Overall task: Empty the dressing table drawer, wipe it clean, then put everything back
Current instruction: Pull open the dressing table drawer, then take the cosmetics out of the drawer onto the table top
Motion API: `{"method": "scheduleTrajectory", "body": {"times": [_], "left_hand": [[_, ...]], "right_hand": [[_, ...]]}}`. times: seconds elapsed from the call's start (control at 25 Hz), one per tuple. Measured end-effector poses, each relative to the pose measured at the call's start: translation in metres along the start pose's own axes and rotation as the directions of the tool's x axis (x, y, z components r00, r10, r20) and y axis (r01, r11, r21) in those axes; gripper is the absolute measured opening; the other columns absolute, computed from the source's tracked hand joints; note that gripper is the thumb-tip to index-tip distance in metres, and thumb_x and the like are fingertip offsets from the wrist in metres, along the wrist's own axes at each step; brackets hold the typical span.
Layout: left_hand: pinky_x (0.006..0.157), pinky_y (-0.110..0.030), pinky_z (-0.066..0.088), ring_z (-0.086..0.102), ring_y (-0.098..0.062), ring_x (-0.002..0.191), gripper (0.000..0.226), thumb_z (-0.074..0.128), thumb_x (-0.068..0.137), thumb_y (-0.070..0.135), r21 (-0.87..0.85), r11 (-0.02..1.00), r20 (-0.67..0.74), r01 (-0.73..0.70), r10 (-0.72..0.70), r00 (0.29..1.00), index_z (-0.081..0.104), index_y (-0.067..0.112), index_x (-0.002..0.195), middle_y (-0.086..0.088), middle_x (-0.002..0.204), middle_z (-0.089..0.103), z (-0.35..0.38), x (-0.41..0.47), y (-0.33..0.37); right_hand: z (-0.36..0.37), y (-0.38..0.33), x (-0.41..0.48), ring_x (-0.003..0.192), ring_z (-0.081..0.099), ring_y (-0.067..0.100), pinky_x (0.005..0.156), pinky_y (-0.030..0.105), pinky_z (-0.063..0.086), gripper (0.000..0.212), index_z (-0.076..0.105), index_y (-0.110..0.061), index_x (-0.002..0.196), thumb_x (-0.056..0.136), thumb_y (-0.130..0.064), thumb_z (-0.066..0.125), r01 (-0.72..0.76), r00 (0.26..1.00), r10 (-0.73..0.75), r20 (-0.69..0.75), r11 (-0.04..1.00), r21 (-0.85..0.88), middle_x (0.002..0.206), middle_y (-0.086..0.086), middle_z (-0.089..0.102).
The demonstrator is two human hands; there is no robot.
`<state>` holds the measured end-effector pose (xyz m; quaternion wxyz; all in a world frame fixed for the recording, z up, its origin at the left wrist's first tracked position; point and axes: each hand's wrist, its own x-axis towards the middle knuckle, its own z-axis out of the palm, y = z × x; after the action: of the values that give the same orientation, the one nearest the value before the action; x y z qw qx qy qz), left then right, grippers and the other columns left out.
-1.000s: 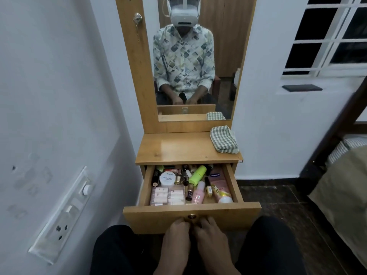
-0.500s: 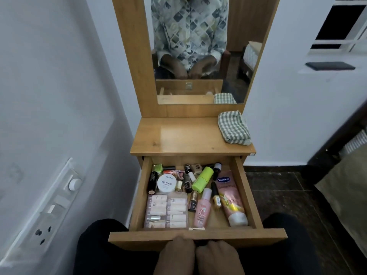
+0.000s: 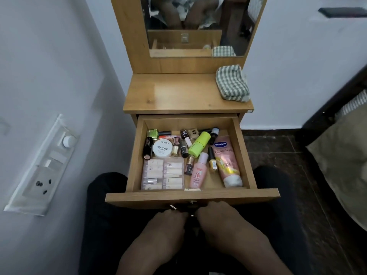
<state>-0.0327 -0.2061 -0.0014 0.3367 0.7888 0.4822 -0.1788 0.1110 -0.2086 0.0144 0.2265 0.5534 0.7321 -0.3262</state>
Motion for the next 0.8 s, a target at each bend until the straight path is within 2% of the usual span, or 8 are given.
{"method": "scheduleTrajectory", "body": {"times": [0.12,0.2,0.28,0.36,0.44,0.52,0.68,0.8], "left_hand": [[0.091,-0.035,0.047,0.059,-0.026,0.115,0.035,0.049,0.093,0.007,0.021,0.999,-0.023,-0.031,0.032,0.999,0.056,0.016,0.126,-0.007,0.127,0.06,0.001,-0.004,0.002],[0.09,-0.035,0.049,0.062,-0.026,0.111,0.028,0.052,0.095,0.013,0.026,1.0,-0.03,-0.016,0.017,0.999,0.062,0.015,0.121,-0.009,0.123,0.064,-0.007,0.0,0.006],[0.083,-0.036,0.054,0.068,-0.023,0.096,0.017,0.058,0.093,0.023,-0.047,0.998,-0.151,-0.043,0.036,0.988,0.069,0.02,0.106,-0.008,0.105,0.07,-0.021,-0.001,0.006],[0.076,-0.034,0.055,0.068,-0.014,0.08,0.011,0.063,0.091,0.032,-0.168,0.983,-0.343,-0.077,0.016,0.939,0.071,0.026,0.095,0.0,0.088,0.07,-0.043,-0.004,0.0],[0.074,-0.028,0.052,0.062,-0.004,0.078,0.009,0.072,0.086,0.034,-0.226,0.97,-0.431,-0.092,-0.015,0.902,0.073,0.028,0.093,0.009,0.087,0.069,-0.061,-0.002,-0.016],[0.073,-0.022,0.049,0.061,0.0,0.08,0.014,0.08,0.079,0.031,-0.259,0.962,-0.392,-0.089,-0.02,0.92,0.078,0.027,0.092,0.013,0.089,0.071,-0.071,0.003,-0.033],[0.068,-0.005,0.042,0.063,0.008,0.079,0.011,0.086,0.072,0.022,-0.385,0.918,-0.298,-0.097,-0.024,0.954,0.081,0.027,0.081,0.015,0.078,0.074,-0.067,0.013,-0.051],[0.076,-0.009,0.043,0.061,0.009,0.077,0.009,0.085,0.073,0.025,-0.34,0.935,-0.254,-0.101,0.012,0.967,0.081,0.029,0.08,0.018,0.078,0.075,-0.068,0.02,-0.052]], "right_hand": [[-0.012,-0.002,-0.011,0.115,0.057,0.025,0.094,0.034,0.045,0.032,0.057,-0.011,0.125,0.094,-0.021,0.059,0.056,0.998,-0.056,0.031,0.998,0.026,0.128,0.01,0.059],[-0.024,-0.005,-0.016,0.111,0.058,0.024,0.086,0.03,0.045,0.027,0.058,-0.012,0.123,0.096,-0.017,0.053,0.095,0.995,-0.092,-0.048,0.994,0.057,0.125,0.01,0.06],[-0.038,-0.004,-0.018,0.104,0.061,0.024,0.081,0.03,0.047,0.022,0.063,-0.015,0.114,0.095,-0.017,0.052,0.143,0.971,-0.119,-0.209,0.985,0.1,0.116,0.008,0.064],[-0.046,0.007,-0.016,0.096,0.062,0.017,0.082,0.033,0.052,0.02,0.068,-0.021,0.11,0.094,-0.021,0.056,0.202,0.905,-0.102,-0.413,0.958,0.204,0.107,0.003,0.068],[-0.048,0.024,-0.014,0.09,0.061,0.008,0.078,0.024,0.051,0.02,0.071,-0.025,0.11,0.092,-0.022,0.062,0.222,0.858,-0.067,-0.51,0.943,0.249,0.103,-0.004,0.069],[-0.046,0.041,-0.01,0.089,0.059,0.005,0.077,0.018,0.047,0.019,0.073,-0.026,0.107,0.089,-0.021,0.067,0.196,0.886,-0.073,-0.458,0.954,0.226,0.103,-0.007,0.069],[-0.05,0.059,0.001,0.091,0.06,-0.002,0.078,0.012,0.044,0.018,0.076,-0.028,0.1,0.087,-0.016,0.07,0.208,0.943,-0.101,-0.317,0.922,0.325,0.102,-0.014,0.071],[-0.066,0.065,0.014,0.095,0.066,0.006,0.085,0.022,0.054,0.023,0.077,-0.023,0.1,0.089,-0.006,0.066,0.206,0.978,-0.17,-0.125,0.894,0.397,0.102,-0.008,0.074]]}}
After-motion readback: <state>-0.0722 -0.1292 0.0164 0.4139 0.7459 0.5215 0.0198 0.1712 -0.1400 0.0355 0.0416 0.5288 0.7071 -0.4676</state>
